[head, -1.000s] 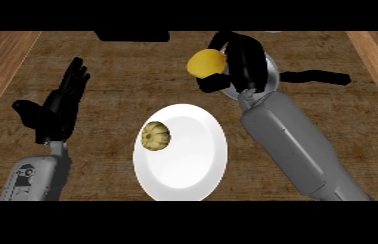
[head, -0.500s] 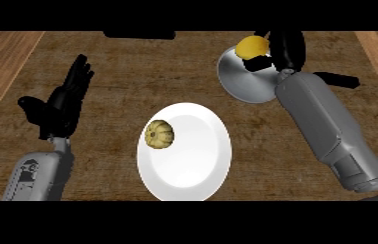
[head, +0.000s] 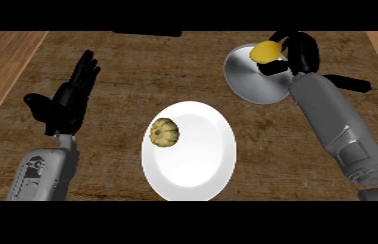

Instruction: Pick the lemon from the plate and place it in the pan

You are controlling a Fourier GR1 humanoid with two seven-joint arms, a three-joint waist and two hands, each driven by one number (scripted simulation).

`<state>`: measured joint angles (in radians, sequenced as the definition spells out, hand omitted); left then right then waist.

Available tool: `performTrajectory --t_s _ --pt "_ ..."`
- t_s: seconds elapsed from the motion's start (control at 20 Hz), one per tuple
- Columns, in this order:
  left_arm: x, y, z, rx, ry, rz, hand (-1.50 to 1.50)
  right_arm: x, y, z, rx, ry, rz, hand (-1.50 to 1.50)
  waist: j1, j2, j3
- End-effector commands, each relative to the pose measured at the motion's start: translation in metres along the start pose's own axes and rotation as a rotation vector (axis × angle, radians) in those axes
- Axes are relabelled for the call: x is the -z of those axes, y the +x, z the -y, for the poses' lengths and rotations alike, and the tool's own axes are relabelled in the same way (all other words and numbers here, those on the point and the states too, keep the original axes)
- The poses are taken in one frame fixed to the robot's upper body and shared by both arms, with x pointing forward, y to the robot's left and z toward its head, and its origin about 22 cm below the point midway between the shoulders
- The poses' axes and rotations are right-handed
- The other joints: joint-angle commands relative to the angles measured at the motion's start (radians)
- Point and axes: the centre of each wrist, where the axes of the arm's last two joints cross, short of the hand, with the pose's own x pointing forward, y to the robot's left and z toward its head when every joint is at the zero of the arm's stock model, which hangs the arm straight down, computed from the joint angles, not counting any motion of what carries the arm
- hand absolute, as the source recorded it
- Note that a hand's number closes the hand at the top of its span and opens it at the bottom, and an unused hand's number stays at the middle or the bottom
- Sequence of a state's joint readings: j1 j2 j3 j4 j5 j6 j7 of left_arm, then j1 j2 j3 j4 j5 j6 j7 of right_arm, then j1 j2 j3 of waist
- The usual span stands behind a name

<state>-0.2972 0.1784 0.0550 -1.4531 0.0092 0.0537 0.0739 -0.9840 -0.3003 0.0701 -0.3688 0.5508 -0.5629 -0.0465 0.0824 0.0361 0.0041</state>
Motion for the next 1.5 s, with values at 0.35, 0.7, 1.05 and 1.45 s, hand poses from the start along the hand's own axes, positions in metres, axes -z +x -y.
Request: performTrajectory --t_s 0.35,0.7,1.05,1.45 --pt "0.007 0.009 -0.003 -0.006 -0.017 0.013 0.00 -0.020 -0.031 -0.024 0.233 0.292 -0.079 -1.50 0.013 0.008 0.001" --pt "-0.003 0.008 -0.010 0.006 0.016 0.007 0.00 -0.009 -0.045 0.000 0.466 0.066 -0.001 -1.50 -0.019 -0.013 0.000" --pt "-0.017 -0.013 -0.022 -0.001 0.065 -0.061 0.00 -0.021 -0.081 0.009 0.729 0.152 0.039 -1.50 -0.071 -0.034 -0.003" --pt "-0.017 -0.018 -0.044 0.013 0.100 -0.072 0.00 -0.058 -0.140 0.036 0.814 0.253 0.140 -1.50 -0.118 -0.051 -0.006"
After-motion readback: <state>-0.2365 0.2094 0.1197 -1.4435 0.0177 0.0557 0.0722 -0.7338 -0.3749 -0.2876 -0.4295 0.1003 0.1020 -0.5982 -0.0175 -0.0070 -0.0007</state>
